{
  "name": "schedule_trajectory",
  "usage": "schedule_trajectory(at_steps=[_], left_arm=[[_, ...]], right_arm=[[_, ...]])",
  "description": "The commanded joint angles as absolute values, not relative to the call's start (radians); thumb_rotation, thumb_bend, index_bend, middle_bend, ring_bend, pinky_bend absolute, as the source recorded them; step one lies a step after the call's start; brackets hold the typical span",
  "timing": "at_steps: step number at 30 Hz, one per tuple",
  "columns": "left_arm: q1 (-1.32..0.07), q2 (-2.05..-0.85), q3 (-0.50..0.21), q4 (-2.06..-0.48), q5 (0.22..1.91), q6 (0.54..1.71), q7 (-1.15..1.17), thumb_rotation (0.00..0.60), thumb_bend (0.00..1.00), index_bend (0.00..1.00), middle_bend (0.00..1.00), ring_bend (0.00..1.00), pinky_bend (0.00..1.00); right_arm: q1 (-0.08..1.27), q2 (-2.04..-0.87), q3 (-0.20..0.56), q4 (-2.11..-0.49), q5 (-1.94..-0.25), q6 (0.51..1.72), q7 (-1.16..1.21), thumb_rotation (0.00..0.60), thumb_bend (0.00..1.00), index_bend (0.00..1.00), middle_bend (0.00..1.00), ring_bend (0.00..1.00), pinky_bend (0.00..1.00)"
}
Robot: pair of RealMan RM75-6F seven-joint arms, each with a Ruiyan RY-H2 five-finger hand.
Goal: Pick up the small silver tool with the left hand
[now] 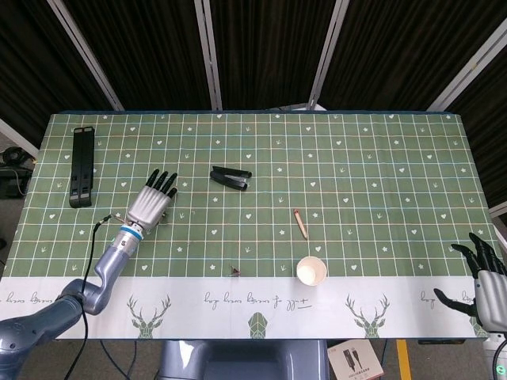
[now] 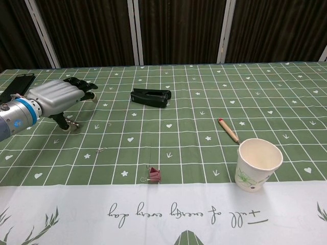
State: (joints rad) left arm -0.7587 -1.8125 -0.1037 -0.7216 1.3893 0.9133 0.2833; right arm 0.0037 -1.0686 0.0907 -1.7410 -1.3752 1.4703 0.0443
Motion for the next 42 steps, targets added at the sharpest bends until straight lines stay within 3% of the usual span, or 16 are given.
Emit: schedule_trajectory(at_steps=[1,11,18,22,42], left_arm=[[-0.761,-1.820,-0.109,-0.717,1.382,0.911,0.285,0.600,0.20,0.20,0.00,0.00,0.01],[-0.748,-1.731,-0.107,-0.805,1.356,0.869,0.296,0.600,0.20,0.23,0.00,0.00,0.00],[-0.736,-1.659,-0.132,-0.867,1.309,0.855,0.304,0.600,0.20,0.45,0.00,0.00,0.00],[-0.736,-1.645,-0.132,-0.872,1.285,0.823,0.315,0.600,0.20,0.51,0.00,0.00,0.00],[-0.778,-1.699,-0.128,-0.766,1.260,0.757,0.333,0.600,0.24,0.51,0.00,0.00,0.00]], right_arm=[[0.003,-1.069,0.091,-1.741,-1.377,1.472,0.045,0.600,0.09,0.20,0.01,0.00,0.16],[0.003,-1.068,0.091,-1.740,-1.376,1.472,0.045,0.600,0.09,0.20,0.01,0.00,0.16],[0.004,-1.071,0.091,-1.743,-1.377,1.472,0.040,0.600,0.09,0.20,0.01,0.00,0.16],[0.005,-1.072,0.091,-1.744,-1.375,1.471,0.036,0.600,0.09,0.20,0.01,0.00,0.16],[0.007,-1.072,0.093,-1.746,-1.364,1.463,0.036,0.600,0.09,0.20,0.01,0.00,0.16]])
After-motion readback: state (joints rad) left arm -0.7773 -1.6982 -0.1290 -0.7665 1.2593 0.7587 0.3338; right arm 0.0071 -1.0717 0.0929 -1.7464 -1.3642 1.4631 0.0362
